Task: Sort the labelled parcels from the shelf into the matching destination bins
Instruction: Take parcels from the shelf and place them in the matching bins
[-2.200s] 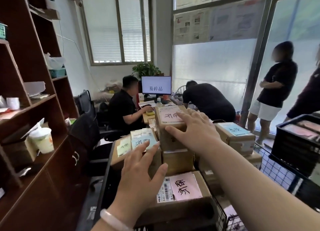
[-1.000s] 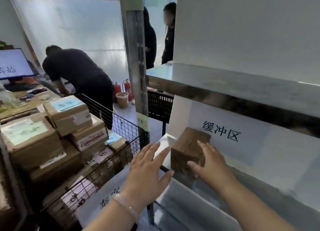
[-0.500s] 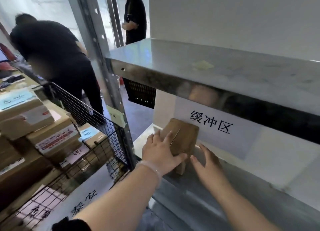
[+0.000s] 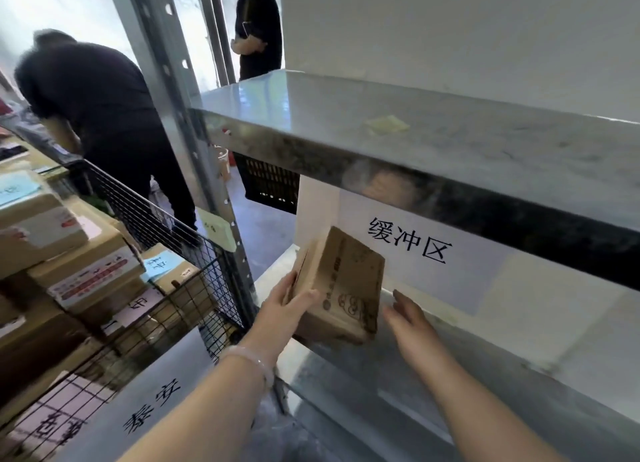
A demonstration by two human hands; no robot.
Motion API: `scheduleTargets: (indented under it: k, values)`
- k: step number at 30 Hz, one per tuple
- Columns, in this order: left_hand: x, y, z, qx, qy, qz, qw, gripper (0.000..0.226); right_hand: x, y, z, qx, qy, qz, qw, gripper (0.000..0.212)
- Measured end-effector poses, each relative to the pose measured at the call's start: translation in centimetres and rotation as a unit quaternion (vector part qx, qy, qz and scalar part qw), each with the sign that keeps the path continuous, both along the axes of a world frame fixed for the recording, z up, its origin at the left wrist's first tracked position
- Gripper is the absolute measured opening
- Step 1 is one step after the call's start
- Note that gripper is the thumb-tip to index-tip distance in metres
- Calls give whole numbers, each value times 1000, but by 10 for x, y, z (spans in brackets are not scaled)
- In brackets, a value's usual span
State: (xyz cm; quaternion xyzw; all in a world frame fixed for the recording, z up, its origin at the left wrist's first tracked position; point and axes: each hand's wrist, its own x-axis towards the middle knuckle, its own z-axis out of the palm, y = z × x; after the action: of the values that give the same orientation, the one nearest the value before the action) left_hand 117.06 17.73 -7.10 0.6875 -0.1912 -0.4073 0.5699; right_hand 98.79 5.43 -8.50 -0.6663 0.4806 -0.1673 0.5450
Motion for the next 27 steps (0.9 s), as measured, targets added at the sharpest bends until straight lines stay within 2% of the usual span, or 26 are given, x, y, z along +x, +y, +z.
scheduleTargets:
  k: [3, 6, 9, 11, 14, 17, 20, 24, 27]
  values:
    - [0, 27, -4, -48, 164, 35, 985, 43, 17, 10, 18, 80, -63, -6, 995, 67]
    - [-2, 46, -5, -94, 239, 42, 966, 47, 23, 34, 31, 140, -138, 73, 978, 94]
    - [-3, 61, -3, -105, 226, 46, 967, 58, 30, 49, 44, 110, -154, 112, 975, 91]
    - [-2, 69, -1, -91, 183, 52, 977, 50, 33, 56, 52, 66, -149, 116, 980, 90]
    - [3, 79, -2, -38, 75, 67, 994, 37, 32, 61, 55, -39, -107, 125, 986, 107]
    - [5, 87, 6, -56, 35, 74, 995, 54, 32, 68, 57, -160, -55, 144, 975, 114]
    - [6, 95, 15, -74, 17, 89, 993, 91, 34, 77, 61, -276, 26, 187, 943, 118]
    - [2, 99, 28, -85, 37, 57, 994, 120, 41, 92, 65, -319, 49, 209, 923, 119]
    - [4, 102, 28, -113, 61, 90, 988, 119, 48, 102, 68, -329, 45, 234, 914, 121]
